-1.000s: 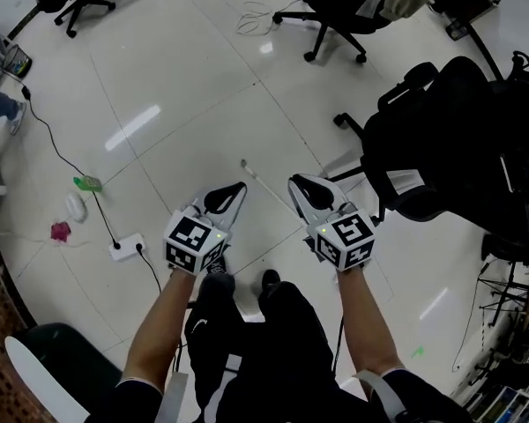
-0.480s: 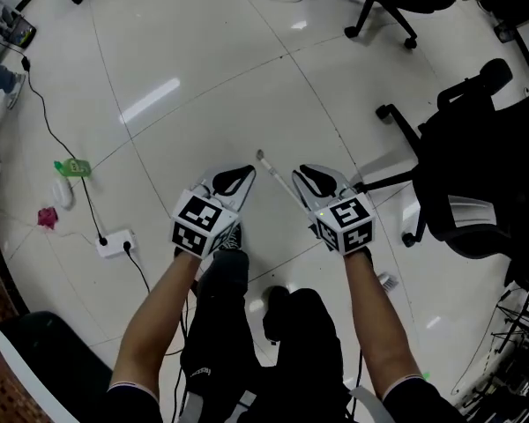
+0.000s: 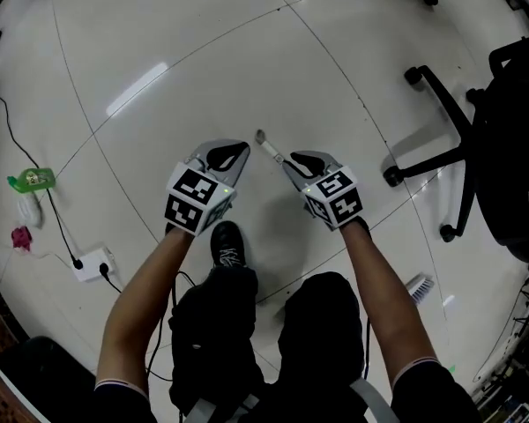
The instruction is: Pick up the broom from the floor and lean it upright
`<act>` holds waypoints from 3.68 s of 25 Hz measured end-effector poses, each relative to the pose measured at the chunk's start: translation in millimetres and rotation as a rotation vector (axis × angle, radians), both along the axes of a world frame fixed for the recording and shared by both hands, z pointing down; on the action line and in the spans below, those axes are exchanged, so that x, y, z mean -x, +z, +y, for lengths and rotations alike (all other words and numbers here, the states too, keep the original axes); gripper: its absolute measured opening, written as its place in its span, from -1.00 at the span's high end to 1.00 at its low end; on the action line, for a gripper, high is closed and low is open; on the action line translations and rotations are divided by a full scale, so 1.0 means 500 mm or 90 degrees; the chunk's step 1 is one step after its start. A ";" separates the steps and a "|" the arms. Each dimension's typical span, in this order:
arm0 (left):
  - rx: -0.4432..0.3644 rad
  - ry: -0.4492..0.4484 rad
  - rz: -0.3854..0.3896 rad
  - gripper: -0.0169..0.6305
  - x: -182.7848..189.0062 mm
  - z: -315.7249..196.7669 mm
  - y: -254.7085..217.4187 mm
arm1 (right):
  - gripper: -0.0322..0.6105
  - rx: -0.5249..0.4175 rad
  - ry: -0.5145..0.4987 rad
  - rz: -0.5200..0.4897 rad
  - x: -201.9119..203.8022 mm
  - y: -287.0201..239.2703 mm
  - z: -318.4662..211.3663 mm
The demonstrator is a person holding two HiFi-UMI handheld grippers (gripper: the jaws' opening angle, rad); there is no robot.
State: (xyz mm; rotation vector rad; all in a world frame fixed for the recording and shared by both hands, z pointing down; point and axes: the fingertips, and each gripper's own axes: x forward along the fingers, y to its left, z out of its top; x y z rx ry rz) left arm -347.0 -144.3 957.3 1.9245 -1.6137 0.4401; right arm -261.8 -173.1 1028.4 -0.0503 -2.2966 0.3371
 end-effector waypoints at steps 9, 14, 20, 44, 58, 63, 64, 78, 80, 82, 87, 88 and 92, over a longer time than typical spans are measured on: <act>0.017 0.000 -0.030 0.94 0.021 0.044 0.154 | 0.51 -0.020 -0.059 0.054 0.022 0.236 0.000; 0.021 -0.010 -0.013 0.94 0.020 0.050 0.174 | 0.35 -0.034 -0.074 0.085 0.044 0.301 0.007; 0.026 -0.008 -0.017 0.95 0.031 0.071 0.176 | 0.58 -0.091 -0.086 0.132 0.041 0.322 0.017; -0.065 0.147 -0.063 0.95 -0.037 -0.146 -0.411 | 0.60 -0.148 0.086 -0.109 0.004 -0.484 -0.150; -0.114 0.247 -0.077 0.95 -0.242 -0.198 -0.850 | 0.61 -0.195 0.190 -0.151 -0.215 -0.964 -0.159; -0.125 0.309 -0.056 0.95 -0.393 -0.199 -0.947 | 0.62 -0.223 0.249 -0.146 -0.357 -1.071 -0.153; -0.124 0.317 -0.046 0.95 -0.425 -0.196 -0.963 | 0.62 -0.229 0.262 -0.149 -0.389 -1.090 -0.151; -0.161 0.470 -0.030 0.95 -0.850 -0.182 -1.140 | 0.63 -0.285 0.497 -0.181 -0.842 -1.279 -0.154; -0.172 0.499 -0.030 0.95 -0.885 -0.187 -1.158 | 0.63 -0.283 0.543 -0.182 -0.884 -1.291 -0.167; -0.183 0.530 -0.037 0.95 -0.911 -0.197 -1.166 | 0.63 -0.279 0.591 -0.181 -0.918 -1.293 -0.187; -0.171 0.582 -0.015 0.95 -0.945 -0.226 -1.154 | 0.62 -0.268 0.688 -0.168 -0.965 -1.283 -0.244; -0.167 0.590 -0.010 0.95 -0.949 -0.236 -1.152 | 0.62 -0.268 0.703 -0.162 -0.970 -1.281 -0.259; -0.160 0.619 0.012 0.95 -0.964 -0.279 -1.142 | 0.62 -0.269 0.762 -0.137 -0.991 -1.272 -0.330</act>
